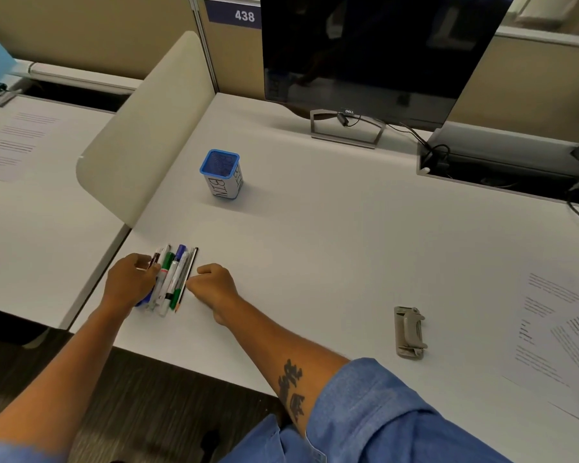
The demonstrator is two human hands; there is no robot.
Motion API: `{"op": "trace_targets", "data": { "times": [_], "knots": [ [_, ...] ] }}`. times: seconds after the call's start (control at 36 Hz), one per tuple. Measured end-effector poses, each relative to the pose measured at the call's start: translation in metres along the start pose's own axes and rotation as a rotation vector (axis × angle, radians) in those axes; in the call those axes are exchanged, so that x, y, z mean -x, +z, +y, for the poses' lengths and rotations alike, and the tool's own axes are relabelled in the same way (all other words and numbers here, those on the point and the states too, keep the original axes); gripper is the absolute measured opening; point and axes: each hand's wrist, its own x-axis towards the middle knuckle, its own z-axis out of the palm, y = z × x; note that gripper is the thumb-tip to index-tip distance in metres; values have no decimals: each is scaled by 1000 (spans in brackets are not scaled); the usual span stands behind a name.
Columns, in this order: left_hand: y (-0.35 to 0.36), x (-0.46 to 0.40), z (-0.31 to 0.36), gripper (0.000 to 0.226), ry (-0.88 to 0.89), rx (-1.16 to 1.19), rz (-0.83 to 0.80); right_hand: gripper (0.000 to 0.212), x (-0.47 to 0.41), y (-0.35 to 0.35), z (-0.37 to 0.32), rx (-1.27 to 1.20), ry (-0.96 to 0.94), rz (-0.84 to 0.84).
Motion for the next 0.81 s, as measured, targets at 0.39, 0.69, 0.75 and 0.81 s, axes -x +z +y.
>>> {"op": "trace_targets", "data": {
  "times": [0.39,0.69,0.75,0.81],
  "knots": [
    [9,8,17,69,144,-176,64,58,15,-49,13,582,-328,95],
    [60,61,105,85,315,-224,138,88,39,-155,28,1078,-558,287],
    [73,71,124,84,355,-237,116,89,48,-178,29,1092,-558,321],
    [86,81,142,84,397,-247,99,89,57,-200,31,1092,-564,357]
  ]
}}
